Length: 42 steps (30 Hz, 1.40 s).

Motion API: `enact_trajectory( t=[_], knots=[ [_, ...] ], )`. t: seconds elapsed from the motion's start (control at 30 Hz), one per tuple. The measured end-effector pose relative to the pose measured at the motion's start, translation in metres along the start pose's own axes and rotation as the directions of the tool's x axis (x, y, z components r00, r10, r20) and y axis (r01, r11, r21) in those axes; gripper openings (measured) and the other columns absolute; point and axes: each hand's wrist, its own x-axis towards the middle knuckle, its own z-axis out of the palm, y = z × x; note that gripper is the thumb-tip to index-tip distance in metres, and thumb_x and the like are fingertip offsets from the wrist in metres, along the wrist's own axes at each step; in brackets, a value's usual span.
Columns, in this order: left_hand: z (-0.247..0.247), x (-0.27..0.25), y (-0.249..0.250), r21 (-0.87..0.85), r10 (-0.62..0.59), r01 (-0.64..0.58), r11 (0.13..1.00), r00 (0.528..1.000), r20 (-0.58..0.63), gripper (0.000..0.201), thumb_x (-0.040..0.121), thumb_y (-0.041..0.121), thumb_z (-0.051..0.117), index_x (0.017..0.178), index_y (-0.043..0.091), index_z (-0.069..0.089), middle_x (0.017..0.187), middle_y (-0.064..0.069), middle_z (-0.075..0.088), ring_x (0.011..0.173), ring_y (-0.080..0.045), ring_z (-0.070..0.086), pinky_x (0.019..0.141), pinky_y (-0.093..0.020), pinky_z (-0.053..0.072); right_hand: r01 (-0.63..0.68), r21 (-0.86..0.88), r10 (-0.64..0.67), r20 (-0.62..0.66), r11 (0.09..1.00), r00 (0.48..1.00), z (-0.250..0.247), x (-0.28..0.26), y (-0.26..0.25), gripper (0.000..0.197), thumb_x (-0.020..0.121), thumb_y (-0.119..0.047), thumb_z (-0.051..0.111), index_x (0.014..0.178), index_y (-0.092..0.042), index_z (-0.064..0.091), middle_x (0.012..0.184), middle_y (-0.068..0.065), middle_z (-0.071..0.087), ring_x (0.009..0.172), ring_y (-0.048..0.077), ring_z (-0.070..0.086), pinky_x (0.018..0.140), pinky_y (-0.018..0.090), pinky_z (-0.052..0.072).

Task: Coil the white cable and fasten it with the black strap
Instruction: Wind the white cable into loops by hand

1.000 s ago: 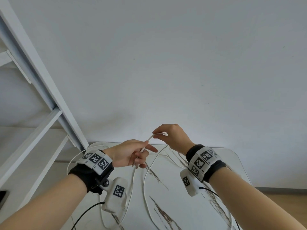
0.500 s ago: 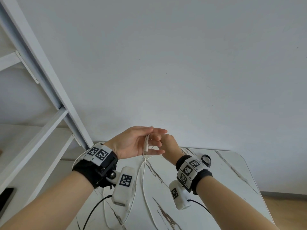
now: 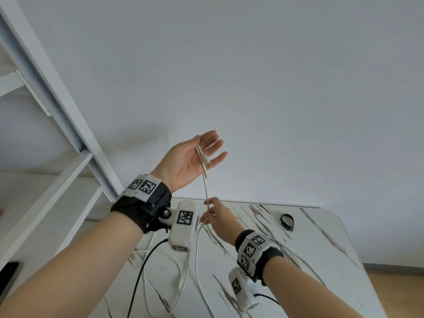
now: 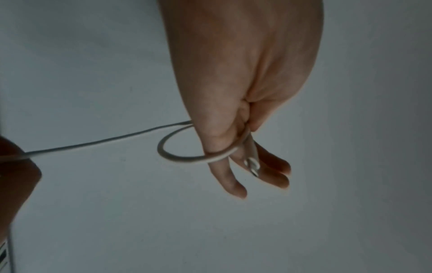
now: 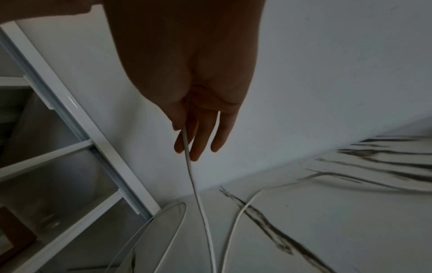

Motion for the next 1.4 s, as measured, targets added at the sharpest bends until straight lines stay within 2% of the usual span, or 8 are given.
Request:
enact_trajectory(
  t=[0.17, 0.37, 0.53, 0.77, 0.87, 1.0, 1.23, 1.4],
  knots=[
    [-0.01, 0.019, 0.006, 0.046, 0.088, -0.084, 0.995, 0.989, -0.116, 0.03, 0.102, 0.017, 0.032, 0.1, 0.003, 0.058, 0.086, -0.008, 0.073, 0.087, -0.021, 0.072, 0.087, -0.04, 0.056, 0.032, -0.029, -0.033, -0.036, 0.999, 0.999, 0.002, -0.002, -0.001, 0.007, 0.096, -0.012, 0.034, 0.098, -0.018, 0.037, 0.075, 0.001, 0.061, 0.074, 0.029, 0.063, 0.075, 0.047, 0.053],
    [-0.026, 0.026, 0.008, 0.316, 0.131, -0.072, 0.946, 0.977, -0.171, 0.03, 0.102, 0.02, 0.029, 0.1, 0.006, 0.056, 0.085, -0.007, 0.073, 0.087, -0.024, 0.07, 0.091, -0.037, 0.05, 0.128, -0.111, -0.141, -0.114, 0.985, 0.983, -0.011, 0.004, -0.008, 0.023, 0.098, -0.015, 0.035, 0.113, -0.021, 0.051, 0.07, -0.019, 0.043, 0.062, 0.001, 0.044, 0.069, 0.037, 0.05],
    [-0.04, 0.025, 0.003, 0.493, 0.126, -0.027, 0.87, 0.978, -0.169, 0.029, 0.102, 0.02, 0.03, 0.102, 0.005, 0.055, 0.089, -0.011, 0.07, 0.086, -0.026, 0.07, 0.096, -0.04, 0.046, 0.288, -0.221, -0.329, -0.18, 0.932, 0.927, -0.023, 0.007, -0.016, 0.025, 0.097, -0.014, 0.041, 0.113, -0.017, 0.061, 0.092, 0.009, 0.059, 0.08, 0.026, 0.056, 0.072, 0.043, 0.049],
    [-0.048, 0.02, -0.006, 0.657, 0.162, 0.017, 0.753, 0.964, -0.211, 0.029, 0.103, 0.018, 0.027, 0.11, 0.001, 0.049, 0.087, -0.016, 0.068, 0.084, -0.029, 0.068, 0.091, -0.039, 0.049, 0.371, -0.328, -0.429, -0.122, 0.869, 0.895, -0.031, 0.009, -0.029, 0.039, 0.09, 0.006, 0.038, 0.119, -0.009, 0.059, 0.1, 0.011, 0.049, 0.081, 0.025, 0.049, 0.07, 0.038, 0.048],
    [-0.05, 0.018, -0.014, 0.724, 0.185, 0.047, 0.688, 0.954, -0.237, 0.03, 0.103, 0.019, 0.026, 0.105, 0.004, 0.051, 0.085, -0.015, 0.067, 0.079, -0.028, 0.065, 0.08, -0.034, 0.052, 0.441, -0.364, -0.497, -0.073, 0.821, 0.865, -0.032, 0.009, -0.037, 0.041, 0.086, 0.012, 0.039, 0.117, -0.006, 0.059, 0.111, 0.011, 0.051, 0.086, 0.017, 0.046, 0.071, 0.031, 0.043],
    [-0.051, 0.013, -0.02, 0.852, 0.186, 0.138, 0.506, 0.947, -0.263, 0.03, 0.103, 0.018, 0.028, 0.103, 0.007, 0.056, 0.086, -0.009, 0.063, 0.07, -0.02, 0.061, 0.061, -0.026, 0.05, 0.481, -0.319, -0.525, -0.063, 0.817, 0.849, -0.038, 0.007, -0.049, 0.026, 0.089, 0.008, 0.041, 0.108, -0.005, 0.055, 0.127, 0.008, 0.054, 0.103, 0.024, 0.059, 0.077, 0.03, 0.048],
    [-0.05, -0.002, -0.024, 0.866, -0.035, 0.265, 0.424, 0.96, -0.277, 0.026, 0.103, 0.017, 0.029, 0.09, 0.005, 0.049, 0.075, -0.01, 0.062, 0.046, -0.011, 0.06, 0.044, -0.018, 0.046, 0.382, -0.317, -0.412, -0.029, 0.868, 0.911, -0.055, 0.006, -0.061, 0.018, 0.092, -0.004, 0.046, 0.11, -0.006, 0.049, 0.103, 0.008, 0.066, 0.073, 0.018, 0.05, 0.066, 0.029, 0.039],
    [-0.056, -0.01, -0.025, 0.809, -0.204, 0.351, 0.472, 0.936, -0.287, 0.029, 0.102, 0.017, 0.032, 0.096, -0.001, 0.053, 0.061, -0.009, 0.054, 0.043, -0.015, 0.05, 0.052, -0.028, 0.045, 0.347, -0.438, -0.409, -0.053, 0.829, 0.911, -0.061, 0.007, -0.056, 0.017, 0.09, -0.014, 0.056, 0.105, -0.01, 0.059, 0.099, 0.004, 0.068, 0.072, 0.018, 0.051, 0.066, 0.025, 0.035]
  ],
)
